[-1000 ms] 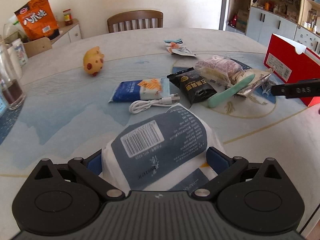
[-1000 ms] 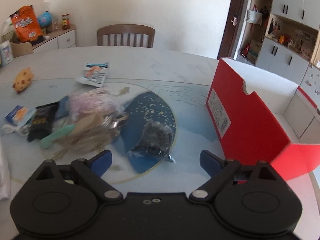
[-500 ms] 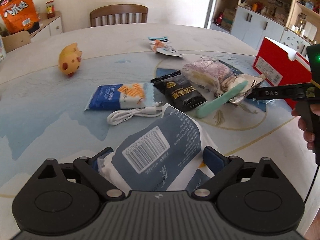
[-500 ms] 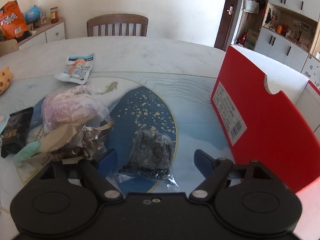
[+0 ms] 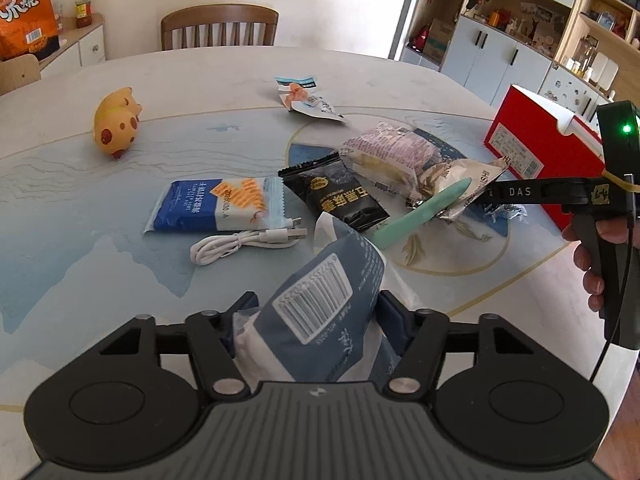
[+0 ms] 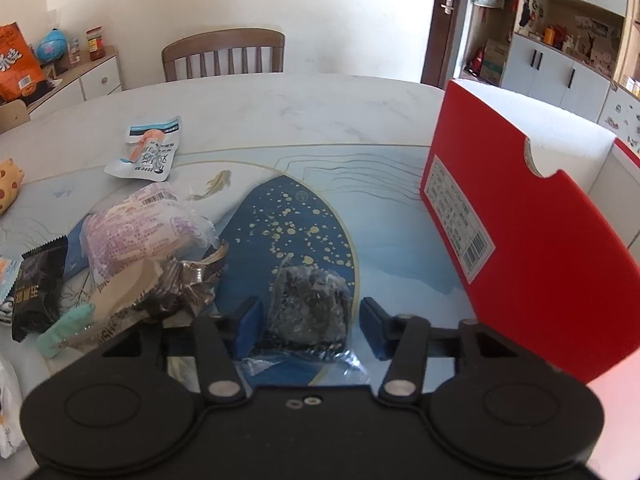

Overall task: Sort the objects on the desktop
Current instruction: 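Lower the left tool onto the wet-wipe pack while the right tool reaches the black snack bag, then close the left tool on the wet-wipe pack while the right tool grips the black snack bag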

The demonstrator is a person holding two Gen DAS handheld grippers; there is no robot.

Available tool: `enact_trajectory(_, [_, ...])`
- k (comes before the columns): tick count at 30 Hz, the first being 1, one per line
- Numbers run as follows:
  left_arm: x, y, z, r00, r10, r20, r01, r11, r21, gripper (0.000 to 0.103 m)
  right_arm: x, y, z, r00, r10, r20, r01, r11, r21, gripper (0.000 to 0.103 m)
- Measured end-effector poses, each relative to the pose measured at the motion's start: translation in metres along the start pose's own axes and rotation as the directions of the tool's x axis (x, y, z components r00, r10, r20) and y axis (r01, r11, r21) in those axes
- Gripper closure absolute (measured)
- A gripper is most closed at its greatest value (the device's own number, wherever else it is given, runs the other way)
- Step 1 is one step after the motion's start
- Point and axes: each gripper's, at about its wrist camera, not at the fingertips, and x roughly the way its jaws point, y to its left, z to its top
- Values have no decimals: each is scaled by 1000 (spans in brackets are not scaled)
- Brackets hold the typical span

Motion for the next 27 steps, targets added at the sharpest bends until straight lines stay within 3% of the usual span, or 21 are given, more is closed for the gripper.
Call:
enact_trajectory(7, [0, 2, 5, 999, -40, 0, 40, 999, 0, 53, -5, -1, 1, 1000, -8, -9, 8, 1000, 18, 65])
enact_trajectory(13, [-1, 3, 11, 998, -70, 10, 70, 997, 20, 63, -14, -2, 5, 1000, -29, 0, 29, 999, 23, 67])
enact_trajectory(27, [-6, 4, 19, 993, -119, 19, 118, 992, 54, 68, -50, -7, 5, 998, -65, 19, 64, 996, 65, 68])
